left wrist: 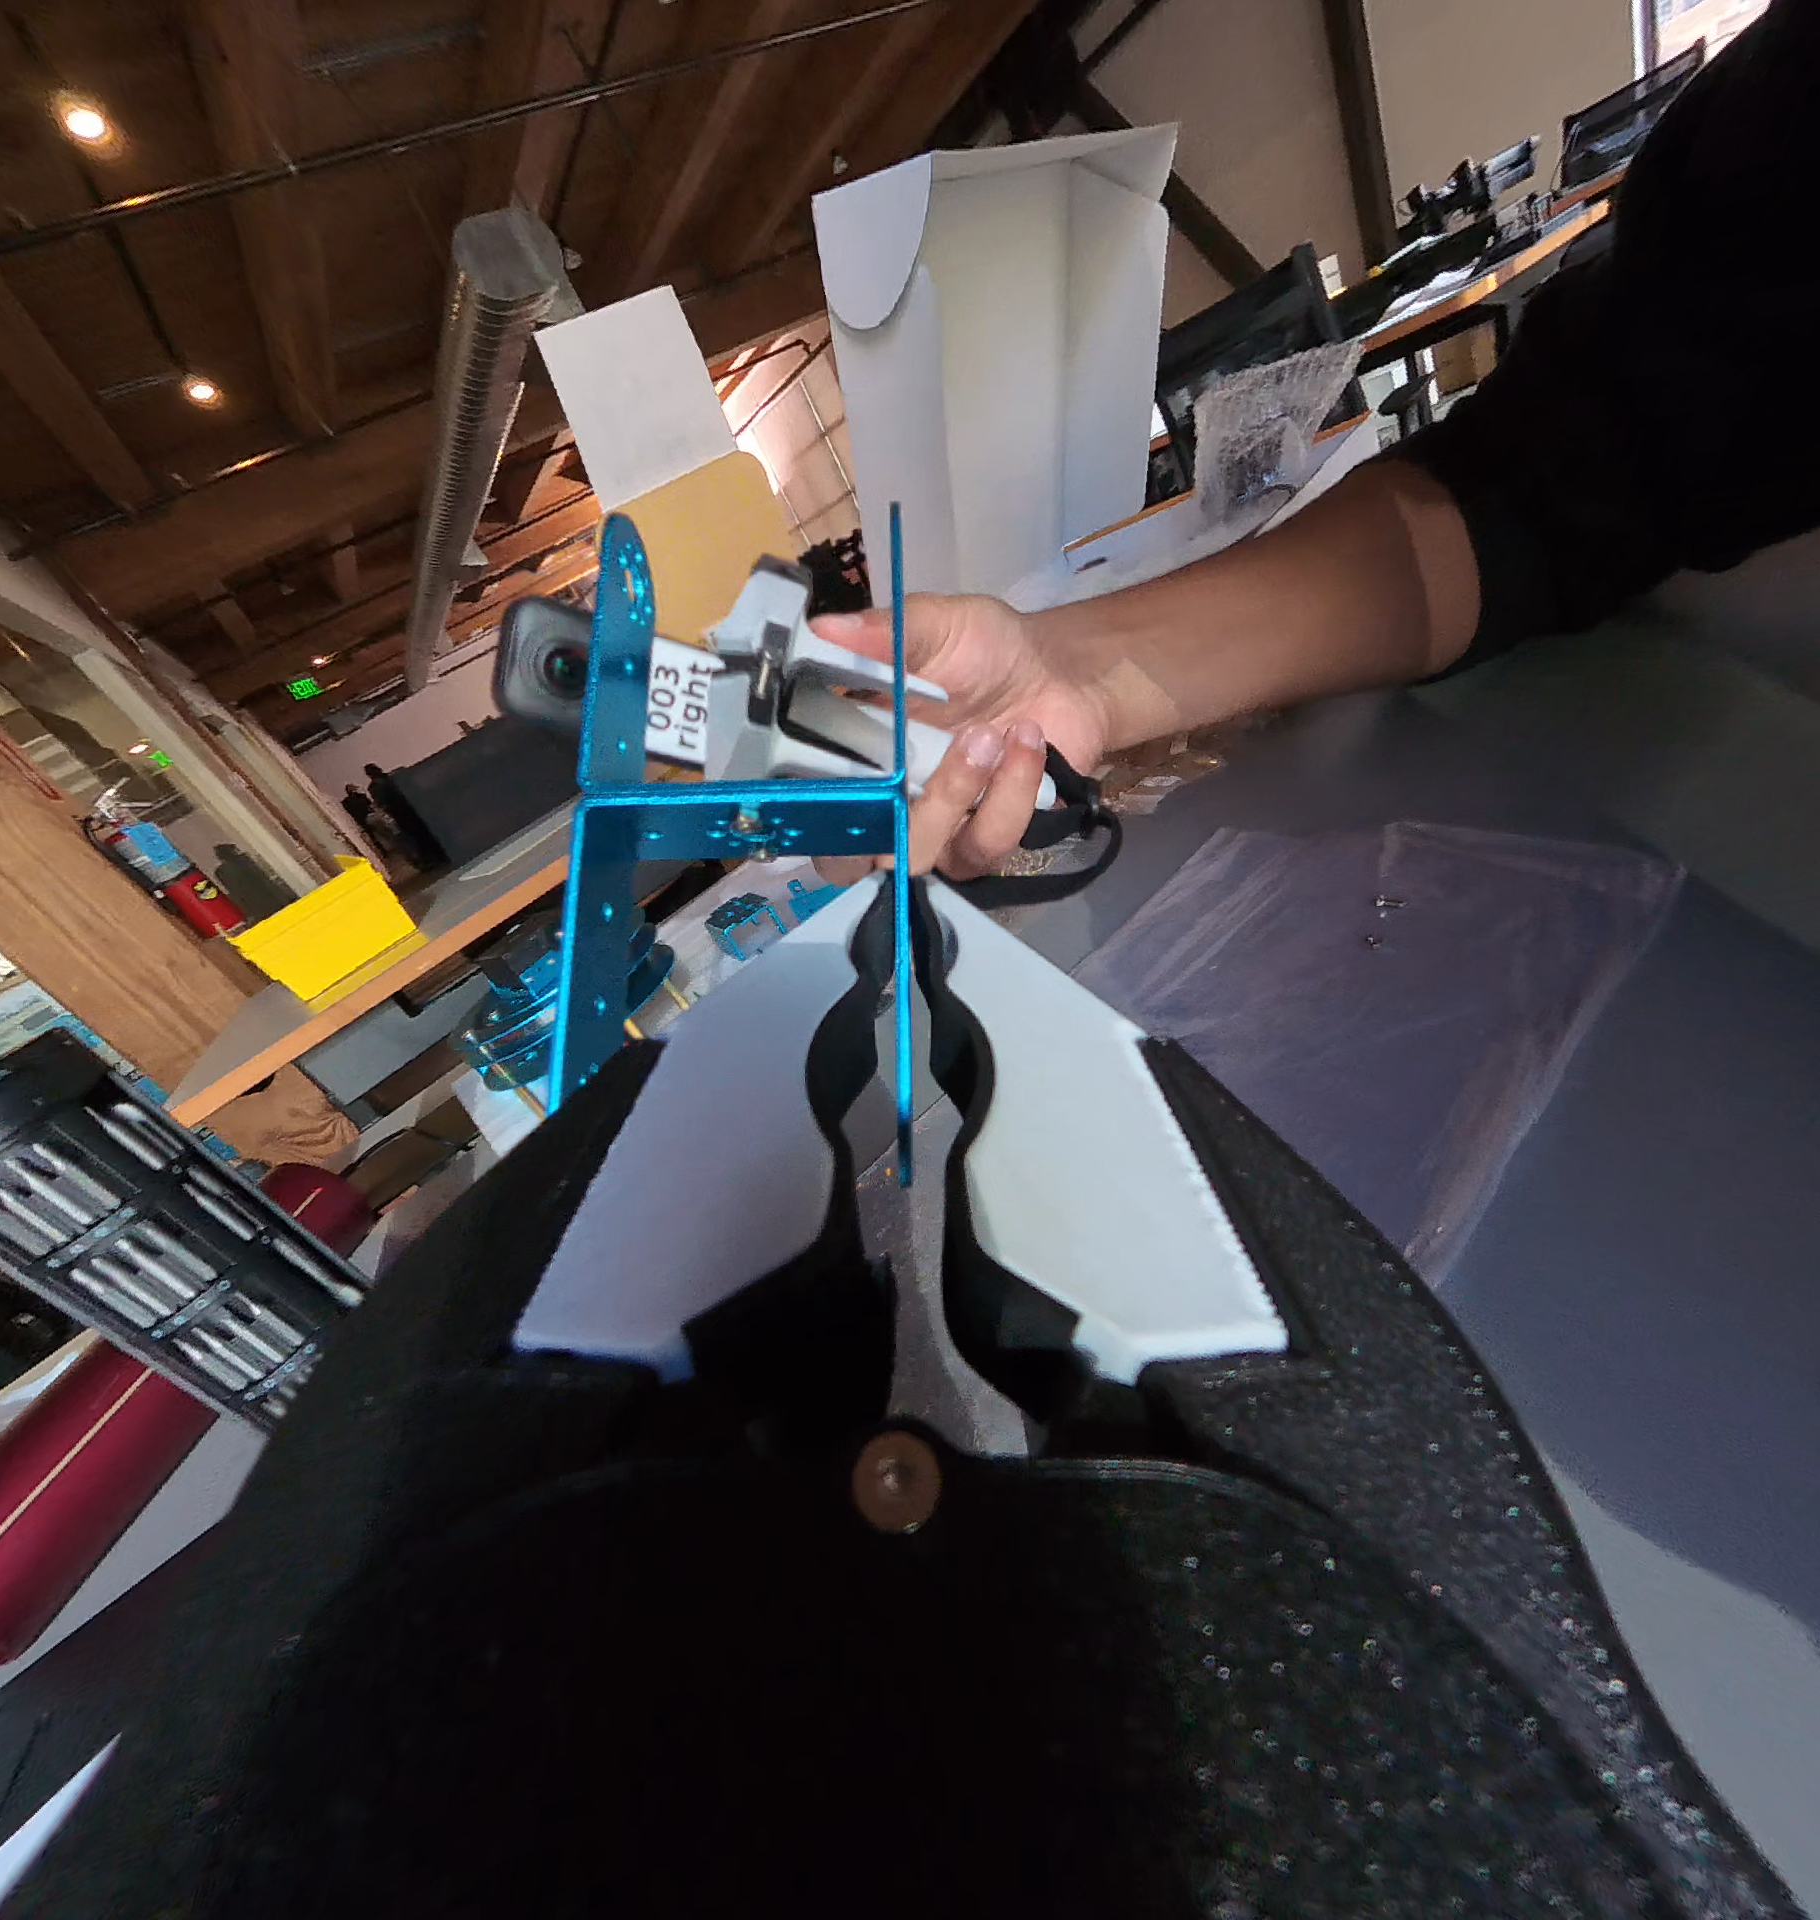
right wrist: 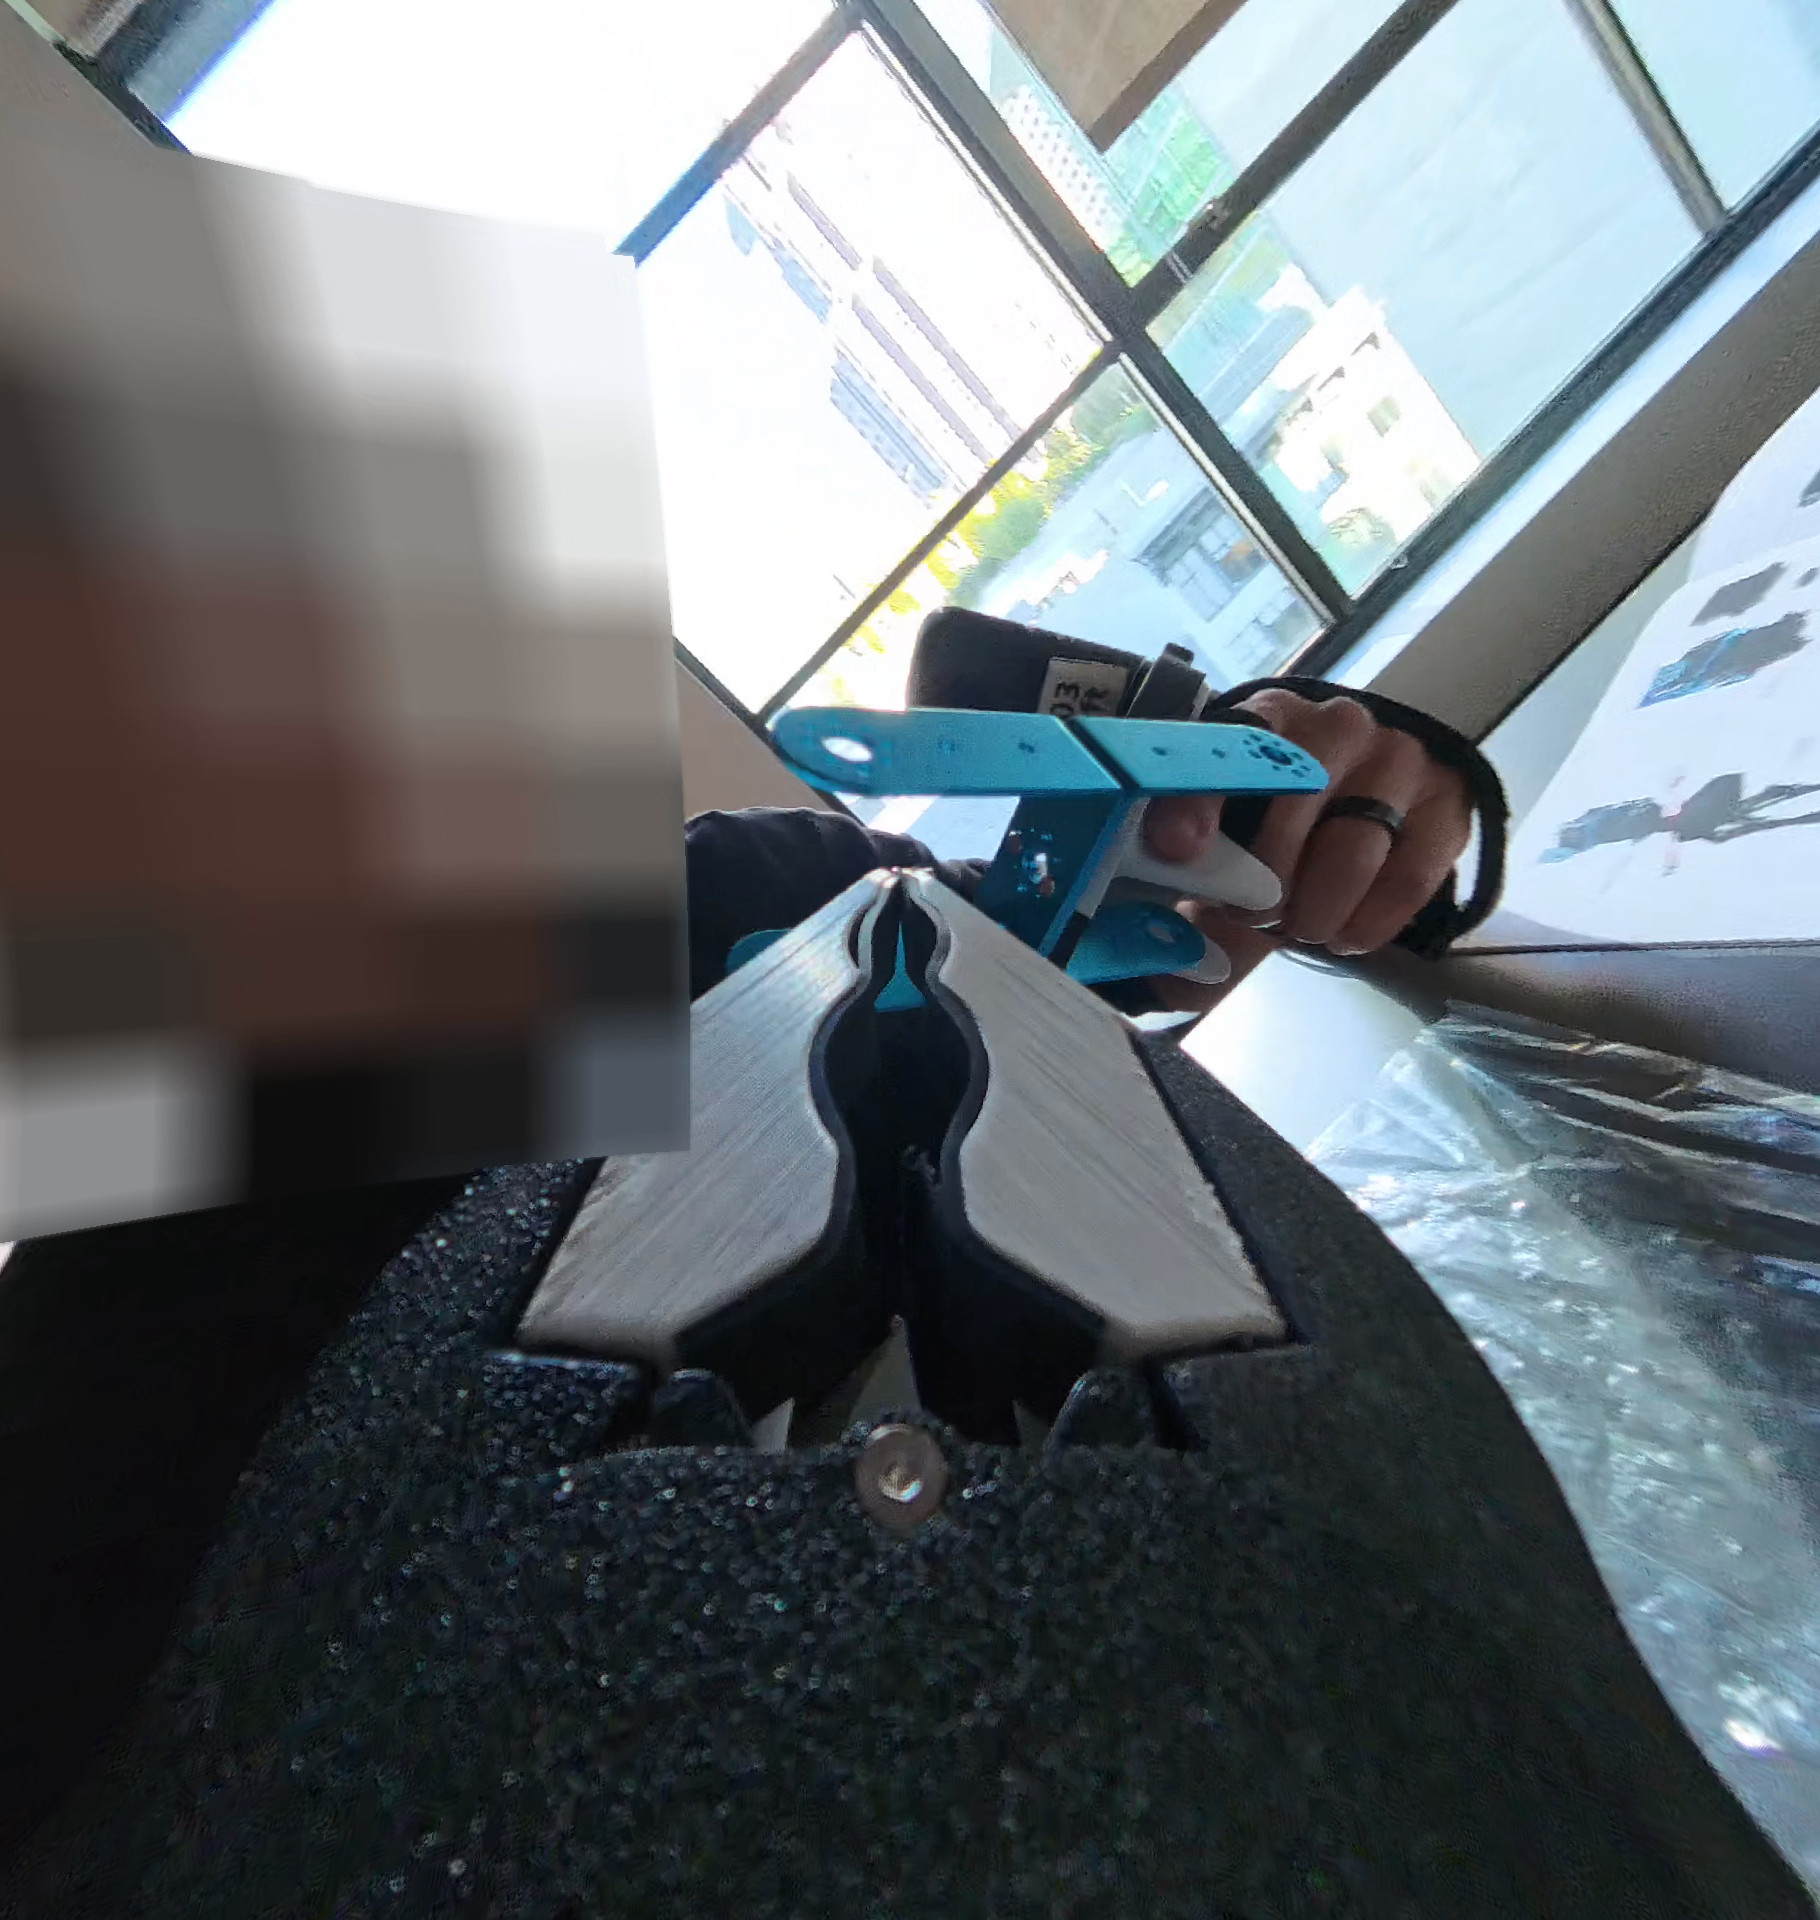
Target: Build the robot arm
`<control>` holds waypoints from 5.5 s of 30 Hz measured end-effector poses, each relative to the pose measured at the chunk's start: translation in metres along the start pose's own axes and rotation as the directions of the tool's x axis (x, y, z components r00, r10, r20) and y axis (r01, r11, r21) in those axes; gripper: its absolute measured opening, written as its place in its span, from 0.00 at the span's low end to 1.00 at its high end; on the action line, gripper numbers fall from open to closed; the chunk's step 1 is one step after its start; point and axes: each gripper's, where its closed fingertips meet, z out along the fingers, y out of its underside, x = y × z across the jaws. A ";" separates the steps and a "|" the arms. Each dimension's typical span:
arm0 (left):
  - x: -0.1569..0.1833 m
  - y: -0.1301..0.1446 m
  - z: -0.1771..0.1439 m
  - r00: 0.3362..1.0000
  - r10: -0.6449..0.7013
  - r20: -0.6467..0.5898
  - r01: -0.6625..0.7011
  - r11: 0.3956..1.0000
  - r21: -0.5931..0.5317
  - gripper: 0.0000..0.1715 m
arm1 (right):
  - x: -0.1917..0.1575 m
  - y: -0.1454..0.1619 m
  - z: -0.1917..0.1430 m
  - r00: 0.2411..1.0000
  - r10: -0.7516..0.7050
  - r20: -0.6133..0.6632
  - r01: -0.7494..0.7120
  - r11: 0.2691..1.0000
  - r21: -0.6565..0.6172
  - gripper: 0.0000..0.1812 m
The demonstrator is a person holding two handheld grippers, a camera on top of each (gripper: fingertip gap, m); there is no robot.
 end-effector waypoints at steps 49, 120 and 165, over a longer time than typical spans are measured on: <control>-0.022 0.055 -0.015 0.996 -0.010 0.086 0.031 0.970 -0.243 0.01 | 0.080 0.064 -0.117 0.642 -0.510 -0.572 -0.002 0.745 -0.667 0.12; -0.009 0.051 -0.009 0.999 0.000 0.048 0.010 0.974 -0.224 0.01 | 0.095 0.124 -0.081 0.683 -0.575 -0.450 0.053 0.653 -0.755 0.01; -0.007 0.051 -0.011 0.999 0.008 0.033 0.000 0.972 -0.234 0.01 | 0.096 0.135 -0.082 0.728 -0.540 -0.423 0.041 0.650 -0.759 0.03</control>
